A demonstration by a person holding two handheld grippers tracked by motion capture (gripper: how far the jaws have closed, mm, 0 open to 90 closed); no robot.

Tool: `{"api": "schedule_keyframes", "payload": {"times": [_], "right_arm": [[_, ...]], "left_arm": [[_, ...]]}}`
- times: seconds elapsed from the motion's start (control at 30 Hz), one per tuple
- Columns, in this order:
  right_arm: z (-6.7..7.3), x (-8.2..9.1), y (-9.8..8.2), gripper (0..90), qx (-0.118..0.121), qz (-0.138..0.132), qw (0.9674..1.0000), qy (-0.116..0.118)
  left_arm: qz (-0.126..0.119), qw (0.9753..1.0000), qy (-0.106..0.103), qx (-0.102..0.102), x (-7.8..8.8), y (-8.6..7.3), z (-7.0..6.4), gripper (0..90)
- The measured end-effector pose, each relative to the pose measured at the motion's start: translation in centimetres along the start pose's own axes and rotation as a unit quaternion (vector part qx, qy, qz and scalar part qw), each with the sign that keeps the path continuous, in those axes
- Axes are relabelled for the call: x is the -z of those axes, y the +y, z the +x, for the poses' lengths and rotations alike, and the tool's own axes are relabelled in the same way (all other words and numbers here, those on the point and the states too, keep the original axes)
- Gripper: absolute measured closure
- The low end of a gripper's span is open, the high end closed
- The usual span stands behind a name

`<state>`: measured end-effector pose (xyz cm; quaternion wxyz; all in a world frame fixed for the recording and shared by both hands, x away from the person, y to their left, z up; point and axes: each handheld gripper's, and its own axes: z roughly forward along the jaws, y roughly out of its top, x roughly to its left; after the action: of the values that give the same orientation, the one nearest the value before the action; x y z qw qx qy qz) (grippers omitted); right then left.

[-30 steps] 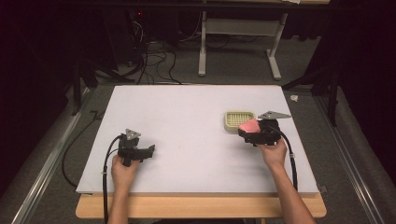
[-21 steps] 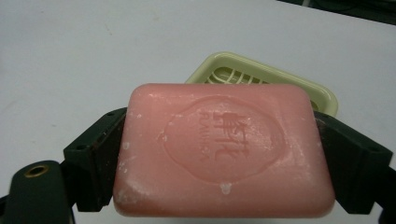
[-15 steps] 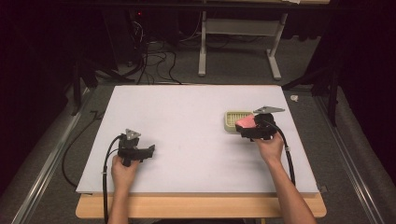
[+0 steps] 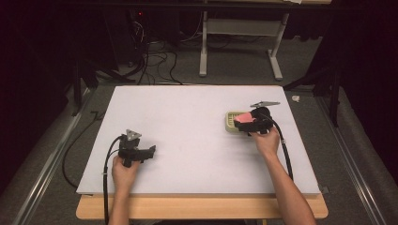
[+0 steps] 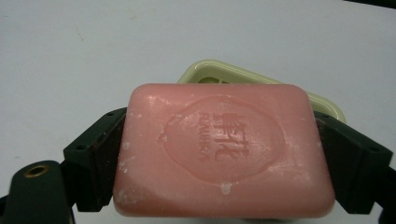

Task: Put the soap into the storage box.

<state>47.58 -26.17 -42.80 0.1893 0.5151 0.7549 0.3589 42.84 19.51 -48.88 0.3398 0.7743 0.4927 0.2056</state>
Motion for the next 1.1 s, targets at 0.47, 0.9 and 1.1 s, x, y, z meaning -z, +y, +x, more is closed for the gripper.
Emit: {"api": "schedule_keyframes", "payload": {"times": [0.47,0.9,1.1], "right_arm": [[0.0,-2.1,0.6,13.5,-0.015,0.028,0.9994,-0.012],[-0.1,-3.2,0.8,13.4,-0.032,0.044,0.9983,-0.020],[0.0,-3.5,1.0,13.3,-0.034,0.049,0.9978,-0.028]], "left_arm": [[0.000,1.0000,0.000,0.000,0.0,0.0,0.0,15.1],[0.000,1.0000,0.000,0.000,0.0,0.0,0.0,15.1],[0.000,1.0000,0.000,0.000,0.0,0.0,0.0,15.1]]}}
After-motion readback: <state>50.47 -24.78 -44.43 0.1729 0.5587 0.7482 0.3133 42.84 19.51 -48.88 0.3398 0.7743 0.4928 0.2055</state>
